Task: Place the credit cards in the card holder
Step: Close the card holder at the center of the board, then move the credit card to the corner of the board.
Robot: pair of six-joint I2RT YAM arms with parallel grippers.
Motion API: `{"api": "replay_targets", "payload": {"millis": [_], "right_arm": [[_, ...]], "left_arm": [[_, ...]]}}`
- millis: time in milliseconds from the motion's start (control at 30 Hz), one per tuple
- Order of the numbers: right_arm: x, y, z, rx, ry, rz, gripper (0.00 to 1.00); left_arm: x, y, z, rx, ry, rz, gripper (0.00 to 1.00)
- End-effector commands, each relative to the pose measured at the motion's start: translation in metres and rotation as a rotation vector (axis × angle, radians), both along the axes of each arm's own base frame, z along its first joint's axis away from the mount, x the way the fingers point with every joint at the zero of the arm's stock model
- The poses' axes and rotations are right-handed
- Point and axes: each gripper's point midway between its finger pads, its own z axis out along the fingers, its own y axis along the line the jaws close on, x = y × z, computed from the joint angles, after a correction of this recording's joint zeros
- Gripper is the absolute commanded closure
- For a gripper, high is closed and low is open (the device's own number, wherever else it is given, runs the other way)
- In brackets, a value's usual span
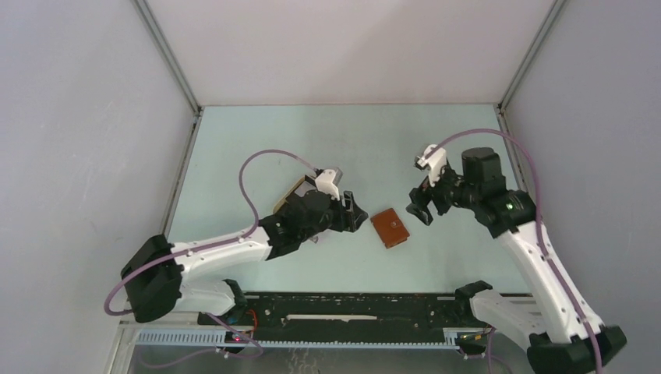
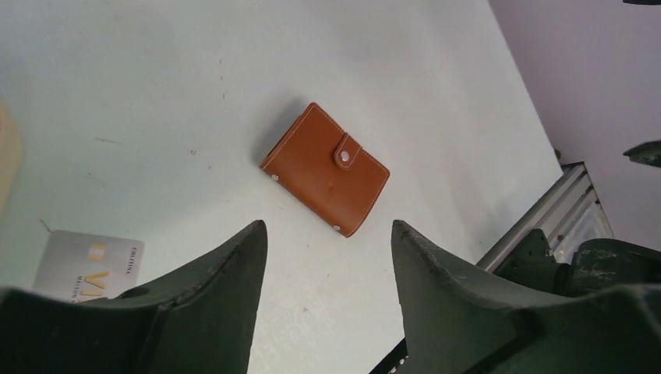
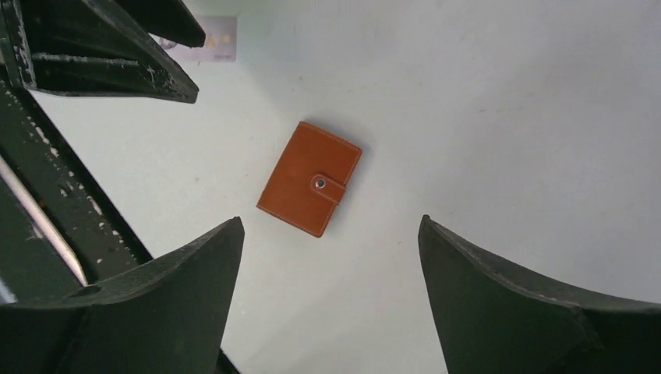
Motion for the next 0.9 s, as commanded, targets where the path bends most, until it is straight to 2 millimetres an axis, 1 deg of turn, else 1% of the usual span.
{"api": "replay_targets", "payload": {"millis": [0, 67, 167, 300, 367, 467, 533, 700, 867], "right_arm": [[0.000, -0.008, 0.022, 0.007, -0.159, -0.022, 0.04], [-0.005, -0.007, 0.025, 0.014, -0.175, -0.015, 0.01], [-0.012, -0.004, 0.026, 0.022, -0.184, 0.002, 0.00], [-0.016, -0.003, 0.027, 0.025, -0.215, 0.001, 0.00], [-0.017, -0.001, 0.026, 0.029, -0.228, 0.001, 0.00], [-0.016, -0.001, 0.024, 0.031, -0.230, -0.008, 0.00], [-0.016, -0.002, 0.023, 0.032, -0.228, -0.014, 0.00], [-0.014, 0.000, 0.021, 0.037, -0.220, -0.014, 0.00], [-0.011, 0.001, 0.016, 0.030, -0.200, -0.015, 0.00]], "left_arm": [[0.001, 0.017, 0.023, 0.024, -0.103, 0.006, 0.34], [0.000, 0.020, 0.033, 0.015, -0.132, 0.004, 0.34], [-0.001, 0.026, 0.048, 0.004, -0.164, 0.007, 0.31], [-0.003, 0.035, 0.061, -0.006, -0.191, 0.018, 0.29], [-0.004, 0.041, 0.064, -0.010, -0.202, 0.031, 0.28], [-0.005, 0.050, 0.065, -0.010, -0.218, 0.051, 0.24], [-0.006, 0.055, 0.068, -0.009, -0.232, 0.057, 0.19], [-0.005, 0.063, 0.077, 0.007, -0.269, 0.071, 0.14], [-0.006, 0.077, 0.080, -0.012, -0.298, 0.106, 0.08]]}}
